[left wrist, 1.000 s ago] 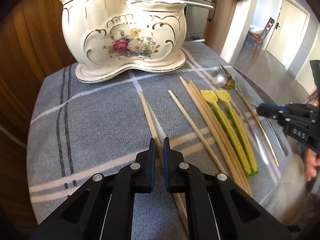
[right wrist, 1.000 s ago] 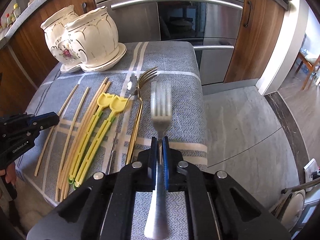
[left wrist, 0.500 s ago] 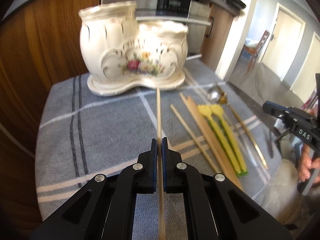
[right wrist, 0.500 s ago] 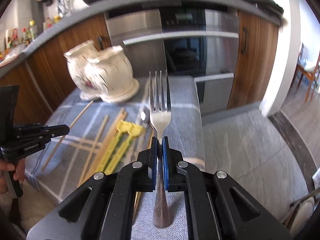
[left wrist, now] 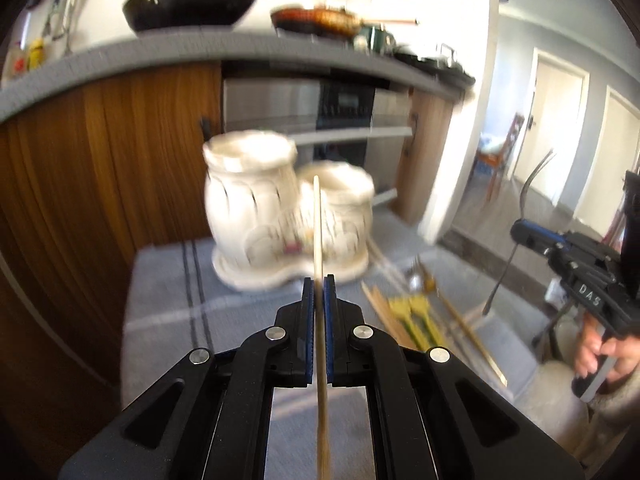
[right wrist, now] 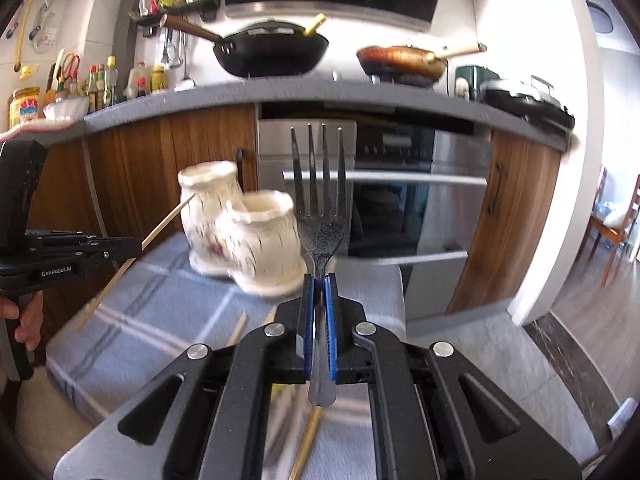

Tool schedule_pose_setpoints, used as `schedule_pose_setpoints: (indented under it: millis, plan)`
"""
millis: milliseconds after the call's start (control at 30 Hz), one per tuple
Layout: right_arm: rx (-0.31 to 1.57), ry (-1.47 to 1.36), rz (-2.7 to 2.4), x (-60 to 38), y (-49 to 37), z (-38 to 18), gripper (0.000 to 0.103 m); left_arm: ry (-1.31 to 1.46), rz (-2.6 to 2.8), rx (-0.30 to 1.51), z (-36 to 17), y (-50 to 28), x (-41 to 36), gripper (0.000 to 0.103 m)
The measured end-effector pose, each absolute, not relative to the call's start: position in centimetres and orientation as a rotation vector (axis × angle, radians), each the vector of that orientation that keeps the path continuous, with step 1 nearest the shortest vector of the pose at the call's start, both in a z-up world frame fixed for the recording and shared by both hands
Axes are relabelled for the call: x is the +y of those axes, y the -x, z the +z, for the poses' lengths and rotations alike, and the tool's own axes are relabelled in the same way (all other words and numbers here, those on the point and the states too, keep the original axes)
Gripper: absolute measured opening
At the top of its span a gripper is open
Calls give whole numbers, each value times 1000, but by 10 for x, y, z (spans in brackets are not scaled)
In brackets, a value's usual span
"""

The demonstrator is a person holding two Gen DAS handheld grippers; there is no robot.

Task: Organize utensils
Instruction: 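Lift and carry the fork and chopstick over the cream ceramic holder with both tools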

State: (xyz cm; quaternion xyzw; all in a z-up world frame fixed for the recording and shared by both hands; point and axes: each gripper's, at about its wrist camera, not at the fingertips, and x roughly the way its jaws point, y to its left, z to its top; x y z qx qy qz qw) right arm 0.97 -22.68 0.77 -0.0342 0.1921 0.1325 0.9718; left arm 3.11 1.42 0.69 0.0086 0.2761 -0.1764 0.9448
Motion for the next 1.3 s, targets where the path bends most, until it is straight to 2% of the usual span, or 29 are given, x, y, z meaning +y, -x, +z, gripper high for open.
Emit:
schedule_pose_setpoints:
  millis: [300, 533, 900, 1300]
  plan:
    - [302, -5, 345, -199, -68, 68, 5, 67, -343, 324, 74, -85, 39, 5]
    - [267, -80, 402, -178, -119, 92, 5, 195, -392, 246, 93, -147, 46, 5]
    - [389, -225, 439, -170, -184, 62, 5, 174, -311, 245, 66, -194, 39, 5]
    - [522, -222, 424, -169, -192, 18, 5, 117, -330, 283, 37, -170, 46, 5]
